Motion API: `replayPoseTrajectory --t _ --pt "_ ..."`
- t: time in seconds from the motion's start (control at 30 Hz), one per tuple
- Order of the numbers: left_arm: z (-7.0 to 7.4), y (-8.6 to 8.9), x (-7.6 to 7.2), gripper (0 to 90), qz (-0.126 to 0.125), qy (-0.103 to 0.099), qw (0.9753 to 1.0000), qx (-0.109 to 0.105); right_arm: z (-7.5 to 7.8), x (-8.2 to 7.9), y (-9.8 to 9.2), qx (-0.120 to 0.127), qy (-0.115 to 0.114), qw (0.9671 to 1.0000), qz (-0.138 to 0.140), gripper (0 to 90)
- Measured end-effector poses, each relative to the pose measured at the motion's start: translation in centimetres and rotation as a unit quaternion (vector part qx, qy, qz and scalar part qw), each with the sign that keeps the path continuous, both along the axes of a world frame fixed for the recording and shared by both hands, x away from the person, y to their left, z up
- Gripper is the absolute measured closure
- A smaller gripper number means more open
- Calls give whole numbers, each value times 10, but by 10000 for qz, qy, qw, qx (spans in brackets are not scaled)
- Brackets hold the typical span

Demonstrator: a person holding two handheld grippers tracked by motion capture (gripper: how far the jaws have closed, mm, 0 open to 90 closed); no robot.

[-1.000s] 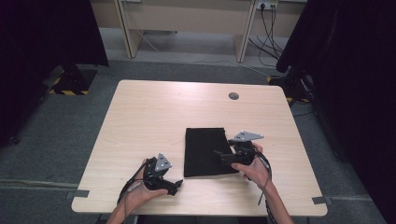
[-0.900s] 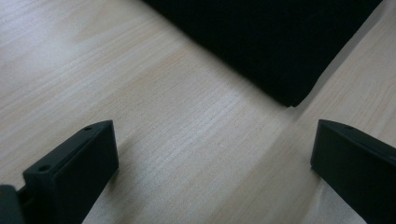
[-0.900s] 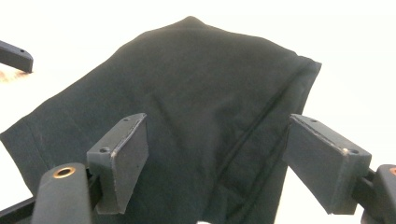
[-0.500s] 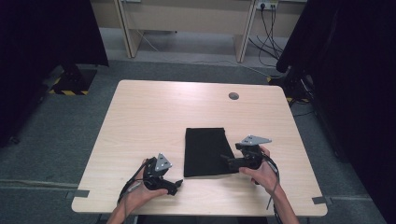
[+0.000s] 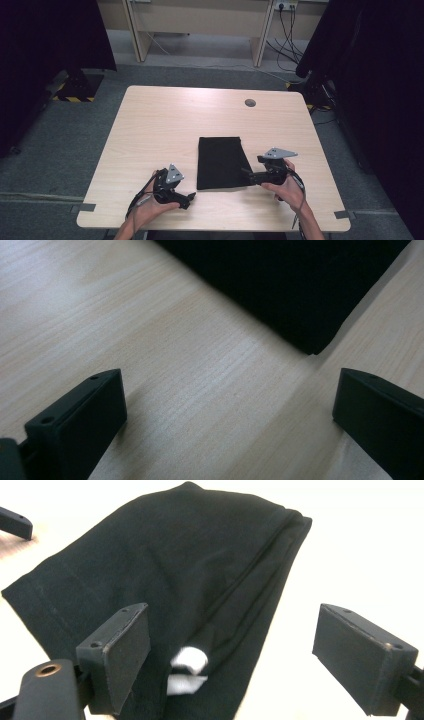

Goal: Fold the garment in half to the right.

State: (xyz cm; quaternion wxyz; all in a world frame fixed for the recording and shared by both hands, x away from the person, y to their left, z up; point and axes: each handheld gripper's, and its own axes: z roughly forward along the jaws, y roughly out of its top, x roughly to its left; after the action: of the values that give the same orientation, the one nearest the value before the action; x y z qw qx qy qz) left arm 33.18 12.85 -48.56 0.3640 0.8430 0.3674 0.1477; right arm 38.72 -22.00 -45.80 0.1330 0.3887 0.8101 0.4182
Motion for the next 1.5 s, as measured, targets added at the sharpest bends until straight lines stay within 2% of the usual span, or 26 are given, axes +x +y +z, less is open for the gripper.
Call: replayPoseTrajectory --t 0.47,0.6,0.83,1.0,1.5 --pt "0 0 0 0 1 1 10000 0 -5 -9 -14 -51 17 9999 -113 158" --pt "0 0 0 0 1 1 10000 0 -6 -13 -19 -183 1 9997 -164 158" --pt "0 0 0 0 6 0 10000 -1 -7 -19 -26 -198 28 9996 -212 158" --pt "0 0 0 0 6 0 10000 -1 -7 -24 -30 -330 -24 9991 -263 158" --pt "0 0 0 0 14 0 10000 -2 -20 -42 -38 -801 70 9962 -332 151"
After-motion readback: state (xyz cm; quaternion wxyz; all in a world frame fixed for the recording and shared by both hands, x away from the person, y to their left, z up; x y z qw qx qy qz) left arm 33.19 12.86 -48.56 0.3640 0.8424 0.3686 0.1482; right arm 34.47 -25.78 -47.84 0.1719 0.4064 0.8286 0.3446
